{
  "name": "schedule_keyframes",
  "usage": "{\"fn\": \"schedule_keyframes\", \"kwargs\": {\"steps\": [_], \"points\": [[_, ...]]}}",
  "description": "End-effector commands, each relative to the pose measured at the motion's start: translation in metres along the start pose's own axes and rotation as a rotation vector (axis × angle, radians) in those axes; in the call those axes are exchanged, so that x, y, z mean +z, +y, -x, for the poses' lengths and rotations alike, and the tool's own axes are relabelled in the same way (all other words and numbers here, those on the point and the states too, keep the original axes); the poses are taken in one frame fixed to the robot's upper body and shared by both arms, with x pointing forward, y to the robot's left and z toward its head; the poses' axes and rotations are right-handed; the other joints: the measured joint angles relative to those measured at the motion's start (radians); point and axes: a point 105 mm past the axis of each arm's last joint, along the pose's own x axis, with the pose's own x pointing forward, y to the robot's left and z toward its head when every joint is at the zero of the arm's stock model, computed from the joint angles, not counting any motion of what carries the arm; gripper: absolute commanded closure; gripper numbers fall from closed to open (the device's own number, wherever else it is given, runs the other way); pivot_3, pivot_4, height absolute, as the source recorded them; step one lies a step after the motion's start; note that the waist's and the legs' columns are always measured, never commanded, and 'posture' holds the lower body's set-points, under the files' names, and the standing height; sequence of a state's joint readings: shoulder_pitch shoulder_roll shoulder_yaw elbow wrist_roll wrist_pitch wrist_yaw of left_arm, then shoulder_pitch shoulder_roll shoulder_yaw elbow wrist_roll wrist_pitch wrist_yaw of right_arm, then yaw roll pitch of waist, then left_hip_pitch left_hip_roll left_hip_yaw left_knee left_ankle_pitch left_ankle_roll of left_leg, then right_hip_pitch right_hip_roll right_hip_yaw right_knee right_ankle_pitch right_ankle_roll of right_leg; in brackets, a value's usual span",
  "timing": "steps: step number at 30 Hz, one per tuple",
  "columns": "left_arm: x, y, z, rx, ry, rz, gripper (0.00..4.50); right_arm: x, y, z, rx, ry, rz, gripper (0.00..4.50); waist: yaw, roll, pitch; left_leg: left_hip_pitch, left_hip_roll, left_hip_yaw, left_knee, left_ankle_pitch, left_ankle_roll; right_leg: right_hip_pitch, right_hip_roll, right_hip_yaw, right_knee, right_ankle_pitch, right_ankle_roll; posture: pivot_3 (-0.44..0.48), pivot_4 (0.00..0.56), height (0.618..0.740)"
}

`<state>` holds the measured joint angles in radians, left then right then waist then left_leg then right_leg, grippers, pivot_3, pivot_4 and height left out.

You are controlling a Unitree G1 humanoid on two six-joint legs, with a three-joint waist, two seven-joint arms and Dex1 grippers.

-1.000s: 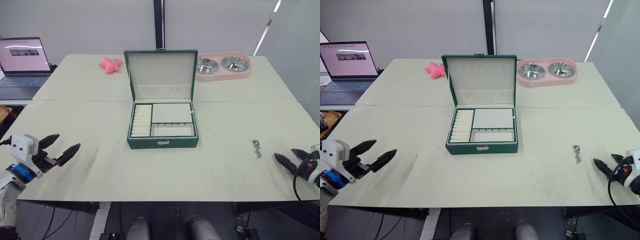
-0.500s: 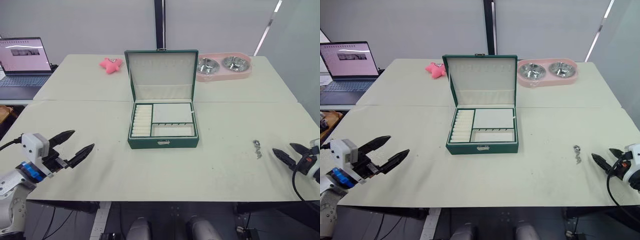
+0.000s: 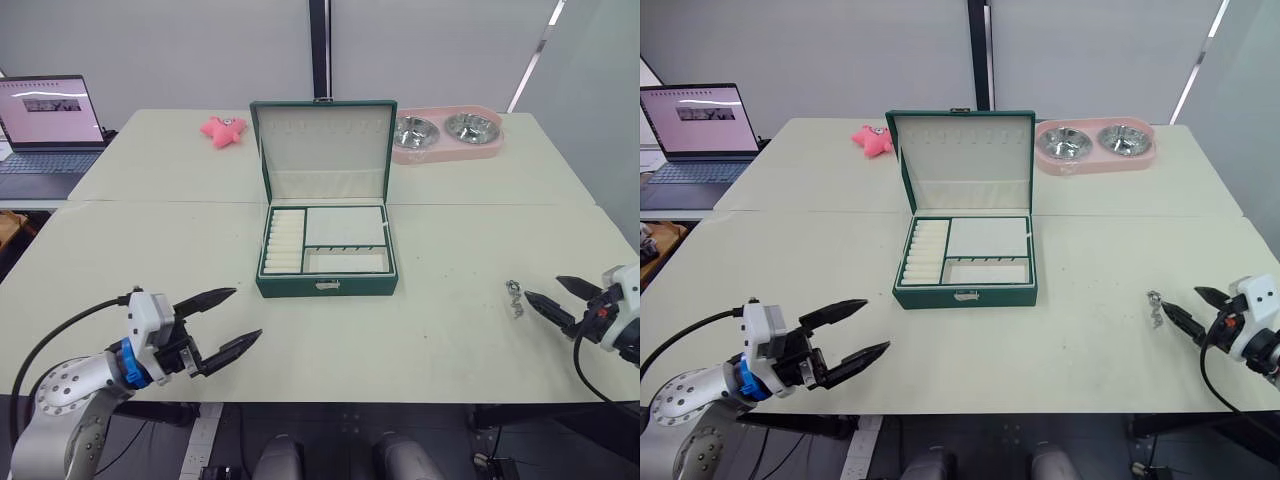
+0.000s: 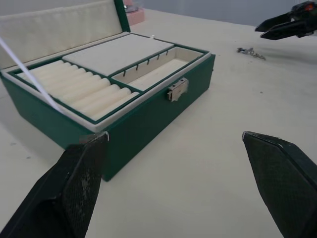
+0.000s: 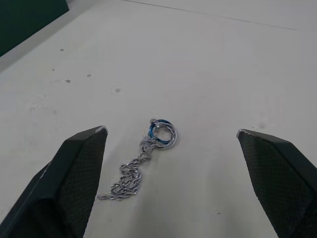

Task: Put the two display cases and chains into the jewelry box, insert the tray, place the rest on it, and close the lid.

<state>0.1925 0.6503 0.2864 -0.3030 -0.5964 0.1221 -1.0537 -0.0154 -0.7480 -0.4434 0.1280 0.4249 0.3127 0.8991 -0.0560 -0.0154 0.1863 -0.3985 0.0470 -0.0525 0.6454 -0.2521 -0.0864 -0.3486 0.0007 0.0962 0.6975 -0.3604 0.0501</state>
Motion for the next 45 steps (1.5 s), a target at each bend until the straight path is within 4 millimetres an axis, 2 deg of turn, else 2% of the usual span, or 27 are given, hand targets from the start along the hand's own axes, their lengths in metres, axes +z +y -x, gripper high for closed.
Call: {"fn": "schedule_keyframes", "kwargs": {"steps": [1, 9, 22, 32, 39, 45], "points": [[0.006, -0.011, -0.01, -0.061, -0.034, -0.028, 0.0, 0.002, 0.009, -0.004, -0.002, -0.023, 0.025, 0.04, -0.001, 0.0, 0.0, 0.0, 0.0, 0.0, 0.0, 0.0, 0.0, 0.0, 0.0, 0.0, 0.0, 0.0, 0.0, 0.0, 0.15, 0.74], [0.005, -0.021, -0.02, -0.108, -0.06, -0.021, 0.0, -0.003, 0.019, -0.012, -0.007, -0.038, 0.008, 0.04, 0.0, 0.0, 0.0, 0.0, 0.0, 0.0, 0.0, 0.0, 0.0, 0.0, 0.0, 0.0, 0.0, 0.0, 0.0, 0.0, 0.15, 0.74], [-0.001, -0.036, -0.026, -0.176, -0.065, -0.029, 0.0, -0.029, 0.029, -0.03, -0.068, -0.002, 0.016, 0.04, -0.002, 0.0, -0.001, 0.001, 0.0, 0.0, 0.0, 0.0, 0.0, 0.0, 0.0, 0.0, 0.0, 0.0, 0.0, 0.0, 0.15, 0.74], [-0.005, -0.042, -0.027, -0.2, -0.065, -0.028, 0.0, -0.05, 0.027, -0.029, -0.082, 0.094, 0.05, 0.04, -0.001, -0.004, -0.003, 0.007, 0.0, 0.0, 0.0, 0.0, 0.0, 0.008, 0.0, 0.0, -0.001, 0.0, 0.0, 0.0, 0.15, 0.74], [-0.006, -0.044, -0.03, -0.213, -0.067, -0.032, 0.0, -0.054, 0.028, -0.031, -0.082, 0.106, 0.048, 0.04, -0.002, -0.01, -0.007, 0.01, 0.0, 0.0, 0.0, 0.0, 0.0, 0.011, 0.0, 0.0, -0.002, 0.0, 0.0, 0.0, 0.15, 0.74], [-0.006, -0.043, -0.032, -0.212, -0.071, -0.04, 0.0, -0.055, 0.026, -0.032, -0.092, 0.099, 0.0, 1.83, -0.001, -0.014, -0.01, 0.011, 0.0, -0.001, 0.0, 0.0, 0.0, 0.012, 0.0, 0.0, -0.002, 0.0, 0.0, 0.0, 0.15, 0.74]]}}
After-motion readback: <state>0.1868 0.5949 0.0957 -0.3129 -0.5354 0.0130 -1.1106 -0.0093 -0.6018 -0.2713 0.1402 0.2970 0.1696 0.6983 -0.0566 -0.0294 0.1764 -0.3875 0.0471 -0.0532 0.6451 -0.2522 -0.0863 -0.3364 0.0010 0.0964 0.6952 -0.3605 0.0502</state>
